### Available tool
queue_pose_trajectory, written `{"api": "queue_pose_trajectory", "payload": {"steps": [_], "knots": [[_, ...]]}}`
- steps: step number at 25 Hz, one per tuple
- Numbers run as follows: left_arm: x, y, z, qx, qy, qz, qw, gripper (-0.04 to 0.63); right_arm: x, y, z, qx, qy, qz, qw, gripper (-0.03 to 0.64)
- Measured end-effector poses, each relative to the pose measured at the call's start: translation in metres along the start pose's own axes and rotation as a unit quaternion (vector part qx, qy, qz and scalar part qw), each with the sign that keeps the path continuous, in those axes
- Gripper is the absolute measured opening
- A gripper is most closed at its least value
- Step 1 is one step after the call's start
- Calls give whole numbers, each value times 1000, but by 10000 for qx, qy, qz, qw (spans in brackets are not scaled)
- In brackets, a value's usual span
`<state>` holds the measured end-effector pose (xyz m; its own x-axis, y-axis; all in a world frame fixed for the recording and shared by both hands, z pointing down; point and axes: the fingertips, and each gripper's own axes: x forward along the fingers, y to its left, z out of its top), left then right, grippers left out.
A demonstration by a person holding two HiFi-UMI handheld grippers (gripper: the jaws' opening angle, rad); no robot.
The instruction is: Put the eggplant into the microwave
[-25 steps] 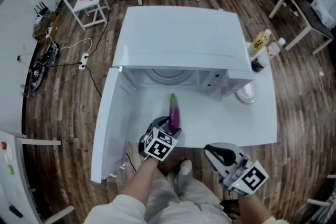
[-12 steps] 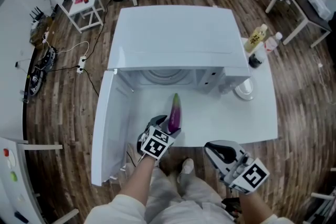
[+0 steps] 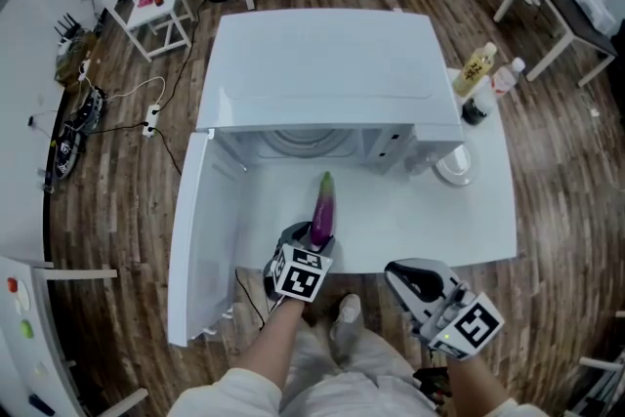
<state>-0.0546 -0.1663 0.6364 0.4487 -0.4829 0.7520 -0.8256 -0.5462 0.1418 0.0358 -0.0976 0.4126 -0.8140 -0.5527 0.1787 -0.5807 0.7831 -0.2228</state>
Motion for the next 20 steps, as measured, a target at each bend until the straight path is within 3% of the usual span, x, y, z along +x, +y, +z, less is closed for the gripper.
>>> {"api": "queue_pose_trajectory", "payload": {"steps": [11,20], "knots": [[-17,4,1,123,-135,-89,9998,218,1,0,1,107,-17,-51,9999,35],[-40,-9,15,391,-1003,-367,9935,216,4,3,1,-6,-63,-42,10000,35]]}}
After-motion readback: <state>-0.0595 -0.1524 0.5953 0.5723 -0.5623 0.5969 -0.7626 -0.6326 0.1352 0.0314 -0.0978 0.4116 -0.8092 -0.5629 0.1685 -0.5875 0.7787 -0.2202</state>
